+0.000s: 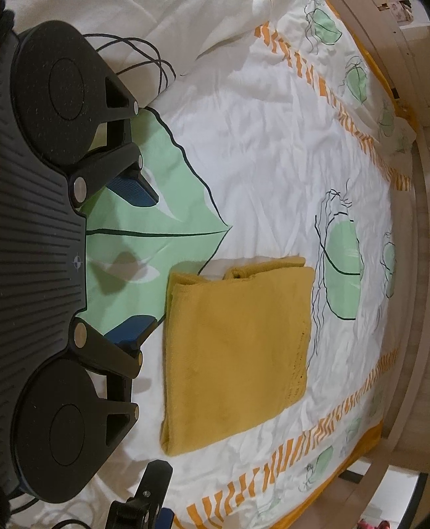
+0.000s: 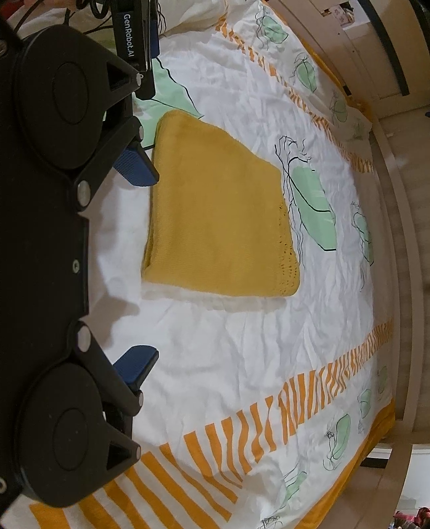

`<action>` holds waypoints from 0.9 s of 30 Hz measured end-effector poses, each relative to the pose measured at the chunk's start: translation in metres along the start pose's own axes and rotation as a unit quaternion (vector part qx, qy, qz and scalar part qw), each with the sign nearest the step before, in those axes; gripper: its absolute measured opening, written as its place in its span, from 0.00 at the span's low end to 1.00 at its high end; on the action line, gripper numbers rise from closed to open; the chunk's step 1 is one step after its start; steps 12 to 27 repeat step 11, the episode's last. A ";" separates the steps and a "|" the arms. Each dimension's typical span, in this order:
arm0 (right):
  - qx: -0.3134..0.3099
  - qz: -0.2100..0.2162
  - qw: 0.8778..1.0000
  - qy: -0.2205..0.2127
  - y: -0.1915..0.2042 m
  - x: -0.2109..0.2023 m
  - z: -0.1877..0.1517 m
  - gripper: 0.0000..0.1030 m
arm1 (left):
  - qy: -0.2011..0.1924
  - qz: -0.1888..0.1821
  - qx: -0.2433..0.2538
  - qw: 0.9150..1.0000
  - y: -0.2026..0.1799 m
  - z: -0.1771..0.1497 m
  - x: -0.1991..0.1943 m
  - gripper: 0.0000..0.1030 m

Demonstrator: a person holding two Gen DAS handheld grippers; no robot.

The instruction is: Fold small clothes

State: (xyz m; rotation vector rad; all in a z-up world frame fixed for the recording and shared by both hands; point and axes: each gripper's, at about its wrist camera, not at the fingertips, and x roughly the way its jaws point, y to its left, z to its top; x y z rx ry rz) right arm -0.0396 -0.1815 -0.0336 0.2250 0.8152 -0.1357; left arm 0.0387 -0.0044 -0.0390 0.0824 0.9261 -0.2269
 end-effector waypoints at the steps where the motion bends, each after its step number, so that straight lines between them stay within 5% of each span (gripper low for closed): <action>1: 0.000 0.000 1.000 0.000 0.000 0.000 0.000 0.99 | 0.000 0.000 -0.001 1.000 0.000 0.000 0.000 0.69; 27: 0.002 0.002 1.000 0.009 0.000 0.006 0.002 0.99 | 0.000 0.002 -0.003 1.000 0.001 0.002 0.003 0.69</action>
